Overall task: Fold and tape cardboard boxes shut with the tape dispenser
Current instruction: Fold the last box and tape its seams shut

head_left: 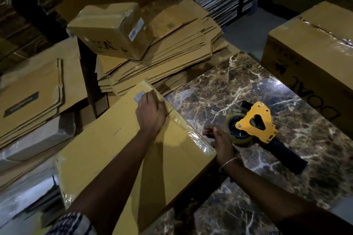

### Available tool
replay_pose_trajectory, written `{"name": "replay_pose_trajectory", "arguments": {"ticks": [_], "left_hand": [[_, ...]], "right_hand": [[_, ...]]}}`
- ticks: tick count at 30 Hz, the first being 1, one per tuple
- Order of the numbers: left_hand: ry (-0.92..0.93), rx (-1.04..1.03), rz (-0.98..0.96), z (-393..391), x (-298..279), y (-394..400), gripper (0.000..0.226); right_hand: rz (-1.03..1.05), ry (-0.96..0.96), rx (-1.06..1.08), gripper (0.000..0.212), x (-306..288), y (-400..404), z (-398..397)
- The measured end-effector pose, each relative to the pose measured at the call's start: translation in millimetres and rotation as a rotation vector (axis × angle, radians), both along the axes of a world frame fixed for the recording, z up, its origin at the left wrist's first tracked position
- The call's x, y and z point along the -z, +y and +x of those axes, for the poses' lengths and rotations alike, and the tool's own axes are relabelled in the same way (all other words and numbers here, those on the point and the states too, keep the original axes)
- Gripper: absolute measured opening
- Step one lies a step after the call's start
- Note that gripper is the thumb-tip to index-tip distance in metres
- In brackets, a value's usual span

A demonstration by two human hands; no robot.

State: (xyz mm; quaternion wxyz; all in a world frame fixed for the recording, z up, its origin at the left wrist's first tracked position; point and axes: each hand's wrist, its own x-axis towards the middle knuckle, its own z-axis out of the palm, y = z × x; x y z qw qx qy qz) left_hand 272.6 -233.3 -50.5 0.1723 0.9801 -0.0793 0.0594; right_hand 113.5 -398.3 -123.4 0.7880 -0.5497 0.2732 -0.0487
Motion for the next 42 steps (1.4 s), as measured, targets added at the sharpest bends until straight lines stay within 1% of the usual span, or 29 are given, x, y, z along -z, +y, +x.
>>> {"name": "replay_pose_trajectory", "arguments": {"ticks": [3,5,6,7,9,10,12,13,15,18,20,22,24,27,29,33,37,38,40,42], "left_hand": [[0.012,0.024,0.076,13,0,7,0.057],[-0.007,0.08,0.103,15,5,10,0.057],[-0.018,0.094,0.098,13,8,10,0.056],[-0.027,0.093,0.079,11,11,10,0.055],[-0.045,0.078,0.017,10,14,10,0.052],[-0.042,0.065,-0.021,11,14,10,0.052],[-0.021,0.03,-0.081,15,13,12,0.054],[-0.014,0.009,-0.087,20,12,13,0.055],[0.015,-0.025,-0.062,36,9,19,0.059],[0.143,-0.072,-0.073,64,-1,25,0.069],[0.187,-0.032,-0.079,78,-9,27,0.068],[0.184,0.035,-0.046,91,-14,27,0.054],[0.187,0.047,-0.058,107,-18,28,0.041],[0.229,0.08,-0.033,123,-22,29,0.03],[0.228,0.144,0.043,126,-27,28,0.028],[0.14,0.336,0.384,121,-36,15,0.036],[0.11,0.376,0.691,112,-36,-3,0.05],[0.123,0.371,0.782,111,-36,-6,0.052],[0.168,0.358,0.936,110,-36,-10,0.054],[0.224,0.374,0.991,111,-35,-12,0.051]], "right_hand": [[-0.053,0.096,-0.04,0.029,4,-13,10],[-0.115,0.11,-0.084,0.024,-5,-25,21],[-0.184,0.099,-0.155,0.019,-15,-29,29],[-0.242,0.073,-0.245,0.02,-26,-30,36],[-0.29,0.007,-0.426,0.038,-52,-20,52],[-0.351,-0.012,-0.527,0.048,-60,-12,59],[-0.545,-0.027,-0.749,0.066,-69,5,69],[-0.609,-0.019,-0.833,0.074,-69,11,73],[-0.675,0.033,-0.932,0.08,-67,16,75],[-0.85,0.121,-0.974,0.078,-65,15,72],[-0.929,0.135,-0.969,0.075,-65,16,72],[-0.961,0.125,-0.961,0.073,-65,16,72],[-0.972,0.114,-0.966,0.07,-65,15,71],[-0.965,0.122,-0.97,0.069,-66,14,70],[-0.958,0.134,-0.97,0.069,-67,14,68],[-0.983,0.155,-0.973,0.074,-67,12,59],[-1.045,0.15,-0.958,0.077,-64,14,49],[-1.091,0.148,-0.954,0.077,-64,15,48],[-1.249,0.104,-0.938,0.079,-70,18,48],[-1.387,0.023,-0.937,0.081,-81,24,53]]}}
